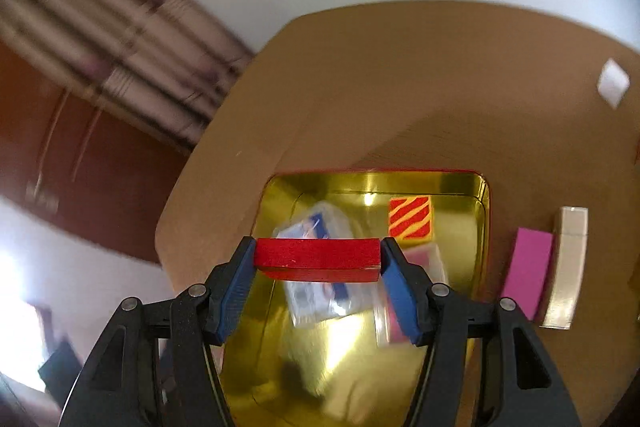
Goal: Organize rigid objects
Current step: 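Carry the pink-filled box and red block into the tin and release both, then grasp the dark lipstick tube with the left gripper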
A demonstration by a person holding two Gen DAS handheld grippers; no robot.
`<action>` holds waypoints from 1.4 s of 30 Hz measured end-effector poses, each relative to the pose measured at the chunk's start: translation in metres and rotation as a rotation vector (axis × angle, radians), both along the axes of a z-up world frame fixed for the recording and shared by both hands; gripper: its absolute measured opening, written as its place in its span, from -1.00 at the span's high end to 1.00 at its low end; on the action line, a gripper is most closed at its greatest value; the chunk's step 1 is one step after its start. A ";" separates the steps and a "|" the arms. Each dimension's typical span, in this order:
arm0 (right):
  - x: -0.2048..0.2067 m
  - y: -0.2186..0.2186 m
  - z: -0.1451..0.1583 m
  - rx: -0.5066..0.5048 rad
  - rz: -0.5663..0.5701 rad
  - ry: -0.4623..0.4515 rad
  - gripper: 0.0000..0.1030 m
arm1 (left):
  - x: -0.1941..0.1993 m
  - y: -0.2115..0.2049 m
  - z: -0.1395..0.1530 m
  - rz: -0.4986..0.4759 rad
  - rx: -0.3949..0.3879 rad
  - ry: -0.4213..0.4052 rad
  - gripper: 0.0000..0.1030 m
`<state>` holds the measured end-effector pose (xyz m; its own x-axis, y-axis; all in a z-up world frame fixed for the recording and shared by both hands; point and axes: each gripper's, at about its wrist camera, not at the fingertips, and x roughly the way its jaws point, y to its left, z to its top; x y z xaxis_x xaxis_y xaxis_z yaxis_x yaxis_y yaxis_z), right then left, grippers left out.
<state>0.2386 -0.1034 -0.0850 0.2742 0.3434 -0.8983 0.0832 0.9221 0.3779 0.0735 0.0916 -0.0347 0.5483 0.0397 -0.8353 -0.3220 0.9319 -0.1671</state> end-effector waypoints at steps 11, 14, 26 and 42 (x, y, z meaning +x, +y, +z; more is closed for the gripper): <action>0.004 -0.024 -0.008 0.125 -0.207 0.005 -0.31 | -0.001 -0.005 0.002 -0.024 0.036 -0.019 -0.32; -0.020 -0.033 0.014 0.131 -0.206 -0.079 -0.32 | -0.001 -0.006 0.002 -0.025 0.028 -0.020 -0.32; -0.246 -0.182 0.102 -0.606 -0.269 -0.303 -0.42 | -0.018 -0.070 0.009 -0.192 0.191 -0.098 -0.32; -0.305 -0.353 0.063 -0.716 -0.400 -0.155 -0.67 | 0.110 -0.280 0.037 -0.596 0.031 0.087 -0.32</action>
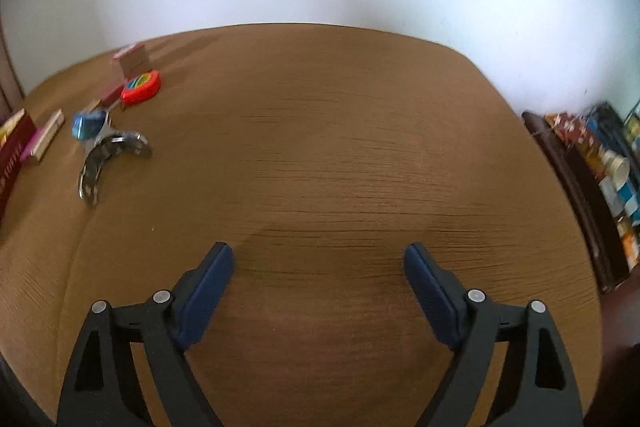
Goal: Organize rigid objects
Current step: 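Grasp the dark lipstick tube with the left gripper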
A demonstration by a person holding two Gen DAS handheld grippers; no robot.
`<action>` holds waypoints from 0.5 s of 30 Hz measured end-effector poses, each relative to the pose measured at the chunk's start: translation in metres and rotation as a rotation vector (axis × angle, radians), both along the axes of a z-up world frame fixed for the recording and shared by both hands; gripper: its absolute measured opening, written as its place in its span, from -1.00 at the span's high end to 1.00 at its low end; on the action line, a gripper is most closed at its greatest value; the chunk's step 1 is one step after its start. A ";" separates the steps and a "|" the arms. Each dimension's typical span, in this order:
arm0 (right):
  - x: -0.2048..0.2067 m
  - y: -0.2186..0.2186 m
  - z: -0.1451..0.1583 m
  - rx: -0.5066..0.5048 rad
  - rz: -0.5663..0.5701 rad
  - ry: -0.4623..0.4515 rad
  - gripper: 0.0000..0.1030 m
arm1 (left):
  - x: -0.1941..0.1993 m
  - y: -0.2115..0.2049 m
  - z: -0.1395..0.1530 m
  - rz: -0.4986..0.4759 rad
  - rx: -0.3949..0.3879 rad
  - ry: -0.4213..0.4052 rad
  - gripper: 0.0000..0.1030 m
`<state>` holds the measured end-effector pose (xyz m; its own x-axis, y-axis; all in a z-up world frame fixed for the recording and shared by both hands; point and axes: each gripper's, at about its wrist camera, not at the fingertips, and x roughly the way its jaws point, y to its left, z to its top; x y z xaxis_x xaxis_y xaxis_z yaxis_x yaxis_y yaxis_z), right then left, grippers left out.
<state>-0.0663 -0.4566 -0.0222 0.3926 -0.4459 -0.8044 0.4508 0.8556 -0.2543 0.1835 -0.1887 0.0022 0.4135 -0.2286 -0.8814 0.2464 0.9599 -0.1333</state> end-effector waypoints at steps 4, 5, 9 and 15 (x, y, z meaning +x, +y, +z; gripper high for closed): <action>0.001 -0.004 0.002 0.047 0.001 -0.024 -0.82 | 0.058 -0.045 -0.030 -0.029 0.068 0.053 -0.32; 0.001 0.007 0.000 0.050 0.007 -0.021 -0.87 | 0.066 -0.052 -0.036 -0.042 0.069 0.071 -0.32; 0.001 0.010 -0.001 0.063 0.023 -0.019 -0.93 | 0.097 -0.077 -0.071 -0.077 0.140 0.137 -0.32; -0.001 0.011 0.001 0.090 0.039 -0.040 -0.95 | 0.123 -0.086 -0.096 -0.076 0.148 0.171 -0.32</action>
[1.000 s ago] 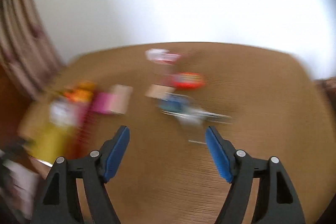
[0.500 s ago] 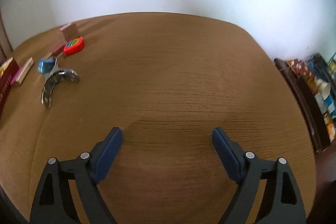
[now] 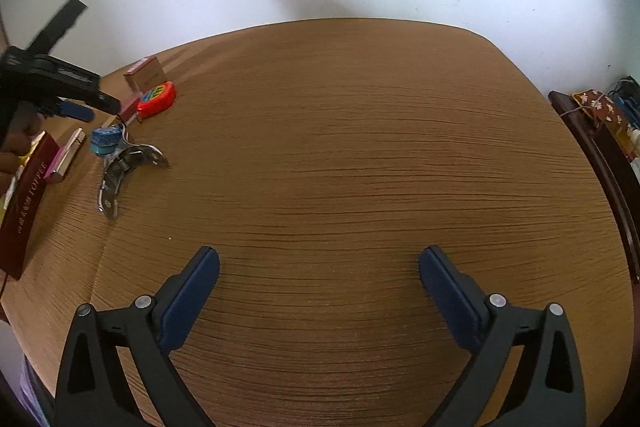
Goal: Organize rigid objects
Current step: 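Grasp the dark lipstick tube with the left gripper, then carry the tube toward the tin while the right gripper grasps the red tape measure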
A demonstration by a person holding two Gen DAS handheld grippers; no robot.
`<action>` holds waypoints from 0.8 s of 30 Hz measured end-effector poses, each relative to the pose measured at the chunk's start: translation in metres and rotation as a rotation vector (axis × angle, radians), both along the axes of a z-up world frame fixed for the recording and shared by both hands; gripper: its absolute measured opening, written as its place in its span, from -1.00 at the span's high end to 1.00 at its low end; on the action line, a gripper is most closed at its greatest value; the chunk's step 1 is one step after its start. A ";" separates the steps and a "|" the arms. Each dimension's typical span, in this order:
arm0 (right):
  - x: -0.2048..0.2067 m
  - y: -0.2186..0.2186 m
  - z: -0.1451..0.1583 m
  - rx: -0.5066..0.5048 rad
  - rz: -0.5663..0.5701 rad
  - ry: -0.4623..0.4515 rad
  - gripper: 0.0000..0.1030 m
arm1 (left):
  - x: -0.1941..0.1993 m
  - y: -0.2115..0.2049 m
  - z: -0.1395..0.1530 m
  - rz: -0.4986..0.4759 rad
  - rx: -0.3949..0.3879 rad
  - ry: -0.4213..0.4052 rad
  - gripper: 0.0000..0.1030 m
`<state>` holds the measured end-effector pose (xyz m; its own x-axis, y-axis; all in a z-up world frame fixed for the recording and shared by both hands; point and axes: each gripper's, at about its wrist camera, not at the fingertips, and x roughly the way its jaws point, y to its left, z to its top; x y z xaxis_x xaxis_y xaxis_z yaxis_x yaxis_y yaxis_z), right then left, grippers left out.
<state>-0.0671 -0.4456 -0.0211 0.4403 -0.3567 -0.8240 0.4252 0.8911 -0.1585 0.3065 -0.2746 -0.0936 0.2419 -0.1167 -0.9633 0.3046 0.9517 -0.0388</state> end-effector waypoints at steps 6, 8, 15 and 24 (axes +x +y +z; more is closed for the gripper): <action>-0.001 0.000 0.002 0.009 0.011 -0.002 -0.96 | 0.012 -0.002 -0.004 -0.001 -0.025 0.013 -0.33; -0.001 0.000 0.002 0.011 0.012 -0.003 -0.97 | 0.012 -0.004 -0.010 -0.012 0.001 0.022 -0.33; -0.001 0.000 0.001 0.010 0.010 -0.003 -0.97 | 0.011 -0.003 -0.026 -0.009 0.025 -0.024 0.22; 0.003 0.002 -0.001 0.002 0.009 0.009 -0.99 | -0.004 0.017 -0.021 0.019 -0.055 -0.037 0.61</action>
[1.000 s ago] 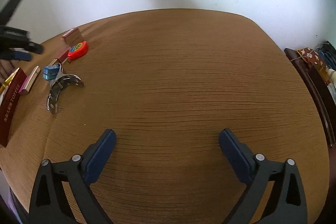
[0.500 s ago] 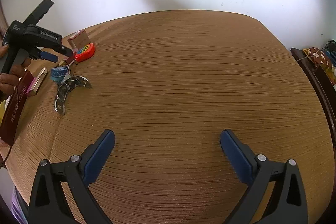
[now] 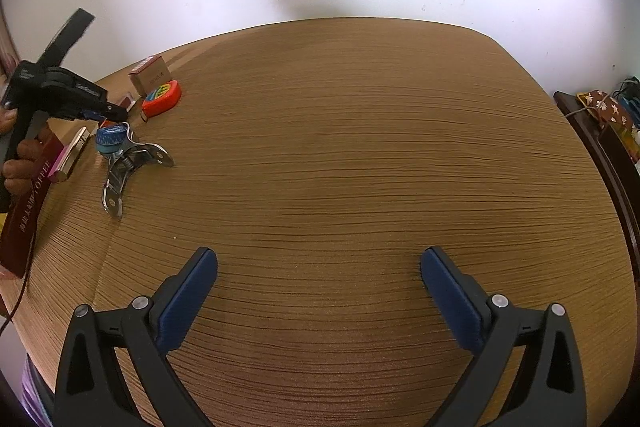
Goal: Organize rigid objects
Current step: 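Carry the tube toward the tin while the right gripper grasps the red tape measure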
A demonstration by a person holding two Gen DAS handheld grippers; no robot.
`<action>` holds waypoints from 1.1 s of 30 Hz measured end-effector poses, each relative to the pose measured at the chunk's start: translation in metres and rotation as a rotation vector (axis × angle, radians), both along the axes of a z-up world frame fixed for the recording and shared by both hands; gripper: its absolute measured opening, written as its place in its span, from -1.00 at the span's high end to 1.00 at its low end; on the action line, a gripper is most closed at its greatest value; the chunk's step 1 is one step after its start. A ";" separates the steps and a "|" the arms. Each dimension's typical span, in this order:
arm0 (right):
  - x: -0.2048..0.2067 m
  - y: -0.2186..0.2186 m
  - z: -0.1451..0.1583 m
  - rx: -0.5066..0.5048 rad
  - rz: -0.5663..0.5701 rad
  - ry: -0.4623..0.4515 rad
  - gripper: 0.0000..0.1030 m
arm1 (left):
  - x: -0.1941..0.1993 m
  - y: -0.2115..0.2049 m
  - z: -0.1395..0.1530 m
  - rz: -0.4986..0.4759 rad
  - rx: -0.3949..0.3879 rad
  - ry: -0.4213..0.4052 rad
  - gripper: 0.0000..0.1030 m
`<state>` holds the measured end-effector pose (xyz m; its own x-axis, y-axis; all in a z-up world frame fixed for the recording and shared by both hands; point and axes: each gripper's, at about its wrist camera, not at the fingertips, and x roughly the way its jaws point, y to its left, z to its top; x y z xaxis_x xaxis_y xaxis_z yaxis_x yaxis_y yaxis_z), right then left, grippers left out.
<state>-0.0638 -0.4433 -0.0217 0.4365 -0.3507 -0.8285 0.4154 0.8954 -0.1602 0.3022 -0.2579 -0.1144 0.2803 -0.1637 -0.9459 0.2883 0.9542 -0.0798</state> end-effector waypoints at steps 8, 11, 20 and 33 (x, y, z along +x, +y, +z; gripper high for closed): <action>0.004 0.003 -0.004 -0.026 0.001 0.025 -0.99 | -0.079 0.053 0.043 0.031 -0.155 -0.062 0.61; 0.005 0.004 -0.006 -0.034 0.002 0.034 -0.99 | -0.115 0.074 0.041 0.031 -0.148 -0.067 0.61; 0.054 0.017 0.022 0.097 0.086 0.004 -0.16 | -0.189 0.096 0.045 0.028 -0.206 -0.016 0.61; 0.217 0.066 -0.011 0.107 0.249 0.146 -0.23 | -0.193 0.194 0.097 0.213 -0.305 -0.060 0.61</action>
